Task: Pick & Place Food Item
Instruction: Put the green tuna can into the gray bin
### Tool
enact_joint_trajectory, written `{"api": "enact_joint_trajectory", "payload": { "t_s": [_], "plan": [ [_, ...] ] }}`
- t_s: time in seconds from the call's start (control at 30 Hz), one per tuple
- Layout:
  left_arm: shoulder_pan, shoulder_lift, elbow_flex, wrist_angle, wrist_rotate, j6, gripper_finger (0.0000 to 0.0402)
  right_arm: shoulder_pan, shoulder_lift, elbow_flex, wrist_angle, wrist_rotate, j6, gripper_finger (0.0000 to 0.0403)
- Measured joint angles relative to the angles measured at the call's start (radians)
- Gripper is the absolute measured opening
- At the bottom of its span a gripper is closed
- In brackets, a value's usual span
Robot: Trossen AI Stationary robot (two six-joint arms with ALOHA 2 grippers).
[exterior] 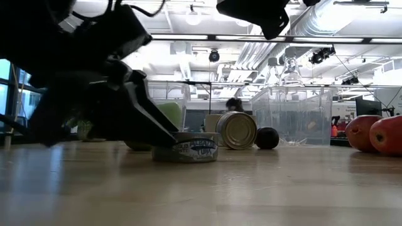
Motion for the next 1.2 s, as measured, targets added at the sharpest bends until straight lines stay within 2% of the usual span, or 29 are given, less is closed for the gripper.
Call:
{"api": "enact_joint_trajectory", "payload": {
  "t_s": [0.17,0.27,0.43,0.53,0.83,1.2],
  "plan": [
    [-0.067,0.0,-0.003,0.001,-0.077,0.097,0.0152,0.003,0.0,0.0,-0.001,0.0,0.033,0.0289],
    [-0.087,0.0,-0.003,-0.006,-0.077,0.135,0.0152,0.004,0.0,0.0,-0.001,-0.002,0.061,0.0289],
    [-0.061,0.021,0.002,-0.027,-0.02,0.096,0.0152,0.004,0.0,0.0,0.0,-0.002,0.115,0.0289],
    [-0.05,0.04,0.002,-0.023,-0.019,0.081,0.0152,0.009,0.0,0.0,0.0,-0.001,0.149,0.0289],
    [-0.035,0.049,0.001,0.012,-0.048,-0.104,0.0152,0.031,0.0,0.0,0.001,0.0,0.153,0.0289],
    [-0.043,0.05,-0.001,0.025,-0.05,-0.131,0.0152,0.031,0.0,0.0,0.0,0.001,0.15,0.0289]
  ]
}}
